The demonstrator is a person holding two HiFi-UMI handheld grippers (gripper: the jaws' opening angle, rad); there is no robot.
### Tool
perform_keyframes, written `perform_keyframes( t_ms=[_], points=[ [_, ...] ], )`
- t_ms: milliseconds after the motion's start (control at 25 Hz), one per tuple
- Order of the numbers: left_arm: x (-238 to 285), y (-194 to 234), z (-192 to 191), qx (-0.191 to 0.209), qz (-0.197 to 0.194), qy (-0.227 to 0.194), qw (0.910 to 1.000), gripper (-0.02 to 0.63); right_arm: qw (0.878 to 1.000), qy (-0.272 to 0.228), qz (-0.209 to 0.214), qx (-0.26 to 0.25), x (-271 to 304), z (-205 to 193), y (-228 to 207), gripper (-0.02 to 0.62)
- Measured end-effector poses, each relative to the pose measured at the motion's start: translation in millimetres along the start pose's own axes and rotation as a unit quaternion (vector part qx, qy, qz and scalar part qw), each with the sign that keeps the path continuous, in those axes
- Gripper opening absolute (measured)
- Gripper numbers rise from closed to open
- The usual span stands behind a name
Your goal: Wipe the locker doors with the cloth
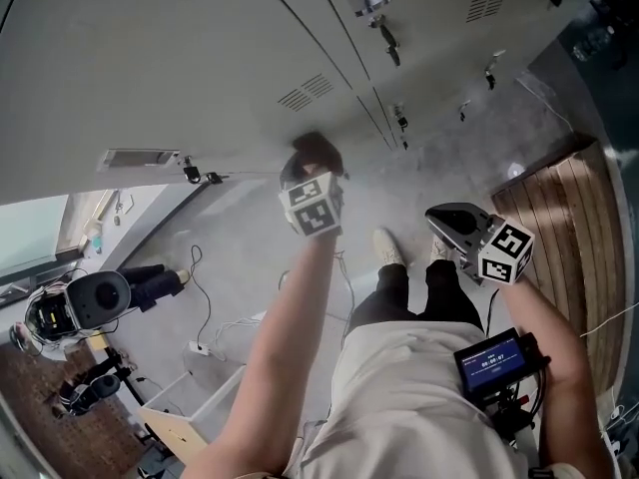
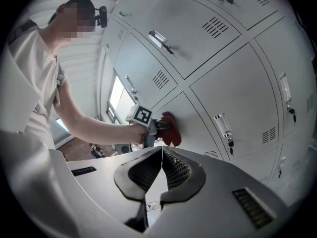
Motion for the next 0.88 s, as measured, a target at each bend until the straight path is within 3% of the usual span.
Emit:
perform_keyframes(
  t_ms=[160,280,400,480,640,760,880],
  points=[
    [-16.7,66.7,-30.9,-0.036,0.045,-0.004,0.9983,0.067,1.000,0.008,0.005,-0.006,10.8,5.2,-1.6,0.017],
    [-31.3,106.5,-47.1,-0.063,0.086,-0.011,0.9942,0.067,1.000,-0.001,-0.022,0.003,15.9,9.2,-6.7,0.017],
    [-33.7,123.8,-59.4,-0.075,0.133,-0.015,0.9882,0.067,0.999,-0.010,-0.044,0.008,20.7,7.0,-13.6,0.017],
    [-27.0,120.6,-64.1,-0.093,0.143,-0.016,0.9852,0.067,0.999,-0.013,-0.032,0.009,24.6,4.2,-13.3,0.017],
    [-2.6,76.3,-57.9,-0.086,0.102,-0.022,0.9908,0.067,1.000,-0.011,-0.006,0.005,26.7,-8.8,-6.3,0.017],
    [16.8,28.2,-45.8,-0.050,0.054,-0.024,0.9970,0.067,1.000,-0.009,-0.007,0.010,19.5,-21.7,-3.7,0.017],
    [31.7,-6.0,-38.3,-0.046,0.029,-0.021,0.9983,0.067,0.999,-0.017,-0.019,0.022,6.8,-28.7,-6.5,0.017]
  ],
)
Point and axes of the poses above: the fingertips, and each gripper's own axes: x forward along the fingers, y to its left, z out of its top, the point moved 8 cm from there along -x, backward along the fingers, and after that the axes turned 3 degrees about y, right-handed, at the moved point
